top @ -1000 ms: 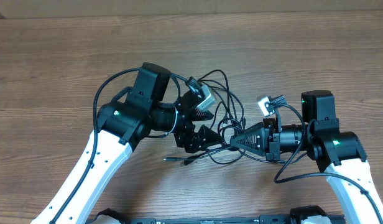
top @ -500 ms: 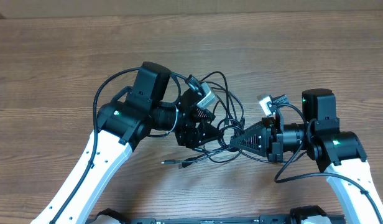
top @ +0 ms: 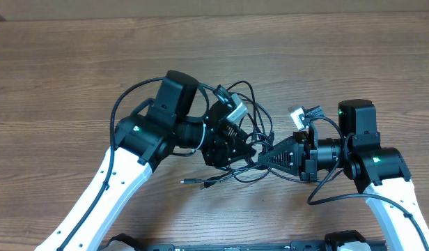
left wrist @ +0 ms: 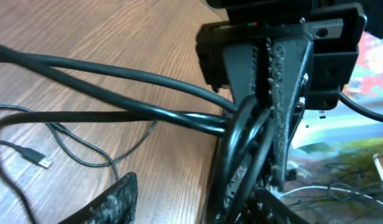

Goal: Untangle cables

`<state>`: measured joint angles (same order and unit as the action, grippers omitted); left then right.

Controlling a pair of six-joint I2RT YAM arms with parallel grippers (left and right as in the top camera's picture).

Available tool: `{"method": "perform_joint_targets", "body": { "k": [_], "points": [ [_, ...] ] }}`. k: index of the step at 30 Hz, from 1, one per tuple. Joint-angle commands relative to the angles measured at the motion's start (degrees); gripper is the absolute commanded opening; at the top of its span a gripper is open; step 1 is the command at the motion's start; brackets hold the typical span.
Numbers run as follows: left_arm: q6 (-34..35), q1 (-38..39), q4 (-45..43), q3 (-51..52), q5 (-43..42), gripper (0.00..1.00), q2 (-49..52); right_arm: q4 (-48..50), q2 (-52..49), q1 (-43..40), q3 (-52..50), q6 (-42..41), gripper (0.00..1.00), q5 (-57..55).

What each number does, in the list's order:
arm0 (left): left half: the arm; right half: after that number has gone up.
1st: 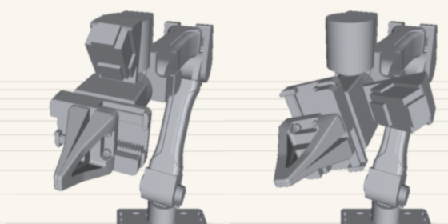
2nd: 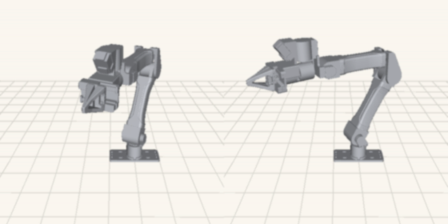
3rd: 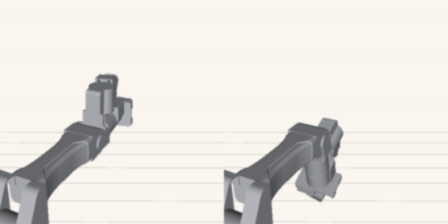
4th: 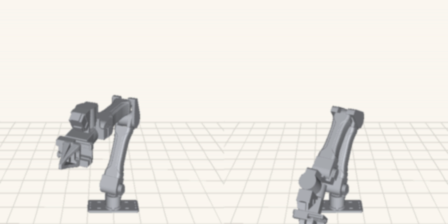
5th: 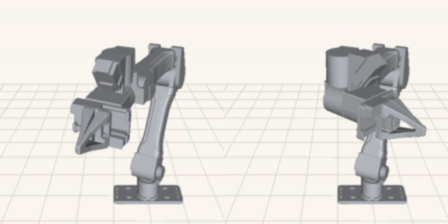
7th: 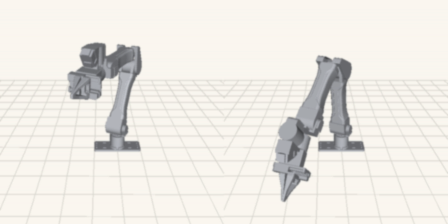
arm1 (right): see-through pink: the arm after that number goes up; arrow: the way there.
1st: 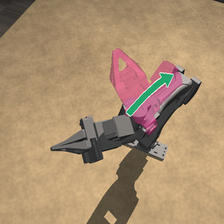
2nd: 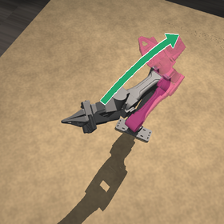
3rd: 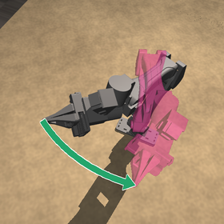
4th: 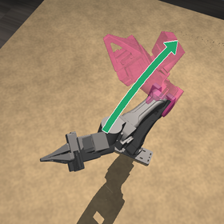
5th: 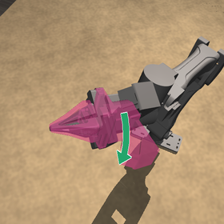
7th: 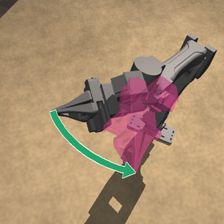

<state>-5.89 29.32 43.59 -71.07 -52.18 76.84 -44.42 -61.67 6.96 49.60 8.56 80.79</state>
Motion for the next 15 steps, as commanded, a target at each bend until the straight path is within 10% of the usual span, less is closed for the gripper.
{"method": "perform_joint_targets", "body": {
  "k": [1,4,15],
  "points": [
    [1.16,1.60,-0.39,-0.66,1.40,0.44,2.38,0.37,0.52,0.22,-0.13,0.24,0.04,2.05],
    [1.88,1.38,-0.37,-0.66,2.23,0.07,3.37,0.04,0.52,0.22,-0.13,0.26,0.04,2.03],
    [7.43,0.79,-1.51,-0.68,8.17,0.04,3.50,-3.19,0.52,0.22,-0.13,-3.32,0.11,-10.91]
  ]
}}
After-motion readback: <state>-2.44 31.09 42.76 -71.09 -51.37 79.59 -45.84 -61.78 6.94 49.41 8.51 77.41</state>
